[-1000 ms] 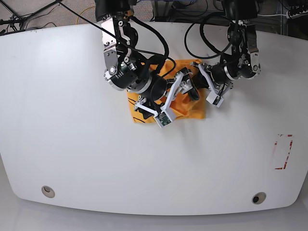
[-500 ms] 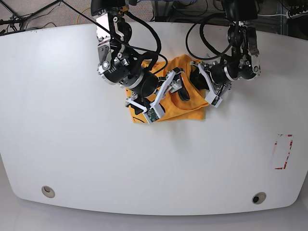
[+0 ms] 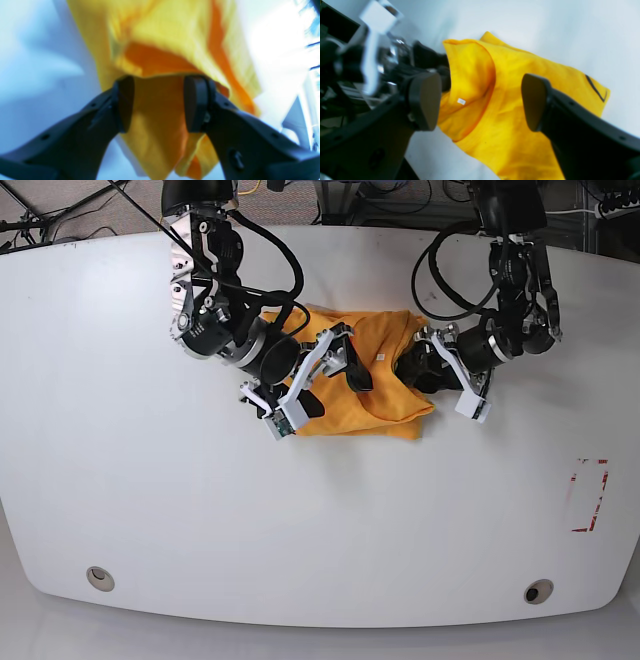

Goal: Fold the T-shirt properly
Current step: 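Release with the left gripper and press the folded bundle with the right gripper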

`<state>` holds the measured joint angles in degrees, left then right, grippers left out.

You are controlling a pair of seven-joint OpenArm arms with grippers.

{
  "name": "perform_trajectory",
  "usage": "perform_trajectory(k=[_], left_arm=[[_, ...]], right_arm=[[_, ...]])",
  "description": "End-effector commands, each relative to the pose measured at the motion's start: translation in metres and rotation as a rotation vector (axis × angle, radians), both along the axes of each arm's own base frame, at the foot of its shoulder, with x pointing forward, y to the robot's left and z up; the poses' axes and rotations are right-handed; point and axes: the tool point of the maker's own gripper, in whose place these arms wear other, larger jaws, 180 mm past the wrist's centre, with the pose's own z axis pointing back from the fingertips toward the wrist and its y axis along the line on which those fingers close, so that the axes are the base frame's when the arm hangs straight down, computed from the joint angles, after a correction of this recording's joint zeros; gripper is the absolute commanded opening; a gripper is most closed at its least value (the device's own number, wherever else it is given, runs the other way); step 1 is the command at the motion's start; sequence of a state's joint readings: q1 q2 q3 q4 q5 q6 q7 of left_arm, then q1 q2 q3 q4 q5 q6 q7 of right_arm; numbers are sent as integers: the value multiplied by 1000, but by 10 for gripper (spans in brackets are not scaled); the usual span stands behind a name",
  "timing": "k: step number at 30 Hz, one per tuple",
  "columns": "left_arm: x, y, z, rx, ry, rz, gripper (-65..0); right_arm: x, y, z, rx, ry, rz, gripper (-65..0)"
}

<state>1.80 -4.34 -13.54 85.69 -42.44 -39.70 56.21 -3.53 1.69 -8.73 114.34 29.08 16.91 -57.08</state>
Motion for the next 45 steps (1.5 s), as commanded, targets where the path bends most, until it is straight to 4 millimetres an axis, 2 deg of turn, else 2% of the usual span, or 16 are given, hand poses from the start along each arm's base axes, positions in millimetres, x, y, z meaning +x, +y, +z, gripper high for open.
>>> perform_trajectory(k=[1,5,8,13,16,17,22,24,30,32,37,42,45], left_arm=[[12,14,39,-21,-122,-1,-324],[13,28,63,-20,-185,-13,-324],[9,54,72,23,-199,-17,-331],[7,118,77,106,-195,90,-331],[-1,167,79,159,-178,193,-331],[-9,192,80,191,-165,243,-331],[-28,250,85,258,-135,361,-331],[-33,263,88,274,-134,390,-331],[-58,293,91,310,-112,472,-331],[-61,297,92,314,-112,487,-331],[-63,297,91,314,-109,487,-331],[-73,296,79,311,-74,494,-331],[-70,294,77,321,-73,496,-331]], right_arm=[[10,3,21,34,-69,6,-184],[12,6,24,18,-87,27,-184],[15,16,23,-30,-111,65,-184],[24,33,12,-117,-125,125,-184],[29,51,9,-146,-133,175,-184],[32,58,8,-153,-139,192,-184],[51,75,5,-151,-137,216,-184],[59,80,4,-154,-132,216,-184],[68,99,-5,-170,-103,252,-184],[73,105,-9,-173,-103,260,-184],[72,116,-26,-190,-81,291,-184],[64,122,-40,-210,-60,318,-185],[70,121,-41,-204,-63,306,-228]])
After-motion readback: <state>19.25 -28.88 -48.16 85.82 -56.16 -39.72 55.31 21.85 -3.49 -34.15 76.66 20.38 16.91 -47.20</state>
